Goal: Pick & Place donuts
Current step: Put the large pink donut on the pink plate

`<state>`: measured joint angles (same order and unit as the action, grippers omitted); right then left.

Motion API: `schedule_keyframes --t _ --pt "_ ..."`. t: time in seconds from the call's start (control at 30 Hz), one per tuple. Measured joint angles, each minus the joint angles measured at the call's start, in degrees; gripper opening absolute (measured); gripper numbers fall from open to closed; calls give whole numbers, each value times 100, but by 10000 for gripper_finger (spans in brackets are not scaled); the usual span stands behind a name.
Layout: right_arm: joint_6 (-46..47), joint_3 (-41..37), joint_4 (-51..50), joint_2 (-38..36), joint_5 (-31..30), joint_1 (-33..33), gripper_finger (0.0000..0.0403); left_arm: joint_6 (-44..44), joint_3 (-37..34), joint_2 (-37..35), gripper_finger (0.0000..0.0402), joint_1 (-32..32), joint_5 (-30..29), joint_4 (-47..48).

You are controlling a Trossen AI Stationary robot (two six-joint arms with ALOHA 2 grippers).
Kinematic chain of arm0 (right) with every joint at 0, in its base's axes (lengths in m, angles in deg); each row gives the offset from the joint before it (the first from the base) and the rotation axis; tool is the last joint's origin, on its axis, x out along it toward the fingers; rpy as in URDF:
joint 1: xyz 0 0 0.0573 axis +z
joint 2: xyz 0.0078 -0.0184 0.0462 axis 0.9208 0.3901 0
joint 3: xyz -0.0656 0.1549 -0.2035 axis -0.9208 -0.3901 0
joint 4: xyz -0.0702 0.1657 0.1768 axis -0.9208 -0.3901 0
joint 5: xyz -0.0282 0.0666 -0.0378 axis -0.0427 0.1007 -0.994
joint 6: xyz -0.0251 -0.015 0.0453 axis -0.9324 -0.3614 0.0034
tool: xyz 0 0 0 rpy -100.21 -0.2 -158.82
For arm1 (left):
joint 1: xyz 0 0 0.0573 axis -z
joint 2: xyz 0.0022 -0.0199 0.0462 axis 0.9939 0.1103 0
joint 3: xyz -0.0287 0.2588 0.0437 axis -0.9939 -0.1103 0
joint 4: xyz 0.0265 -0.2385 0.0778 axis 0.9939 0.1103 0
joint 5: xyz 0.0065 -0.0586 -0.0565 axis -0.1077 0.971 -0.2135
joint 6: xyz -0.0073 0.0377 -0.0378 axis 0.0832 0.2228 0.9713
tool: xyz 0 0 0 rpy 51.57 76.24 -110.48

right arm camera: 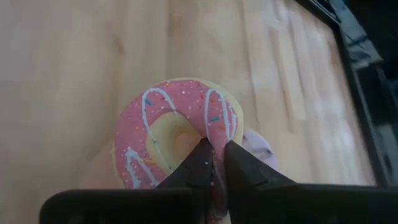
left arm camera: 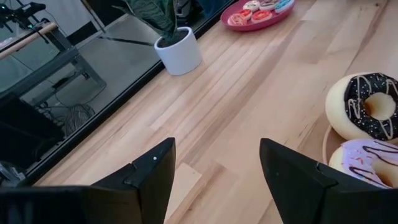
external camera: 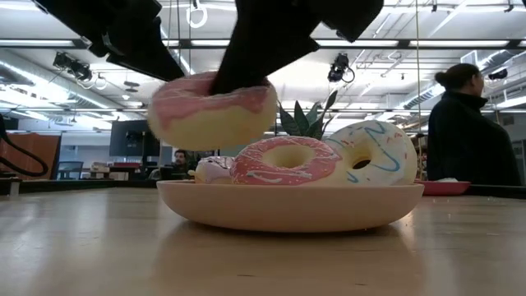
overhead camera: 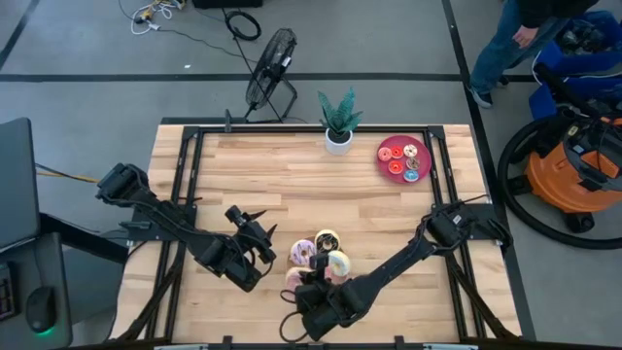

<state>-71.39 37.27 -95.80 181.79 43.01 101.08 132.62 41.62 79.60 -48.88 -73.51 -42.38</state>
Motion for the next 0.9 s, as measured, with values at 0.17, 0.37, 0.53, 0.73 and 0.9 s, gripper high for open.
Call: schedule_keyframes --t 0.17,0.37,0.53,0.73,0.9 --pt "490 7 -367 -2 -103 -46 29 0 0 0 238 0 0 -40" --pt "586 7 -293 53 83 -158 29 -4 0 2 238 0 1 -55" --pt "639 8 -326 104 274 -182 29 -2 0 2 238 0 0 -63" --pt "752 7 -375 105 477 -240 29 -4 0 2 238 0 2 -74" --pt "742 7 -378 105 468 -247 42 -4 0 2 238 0 2 -74"
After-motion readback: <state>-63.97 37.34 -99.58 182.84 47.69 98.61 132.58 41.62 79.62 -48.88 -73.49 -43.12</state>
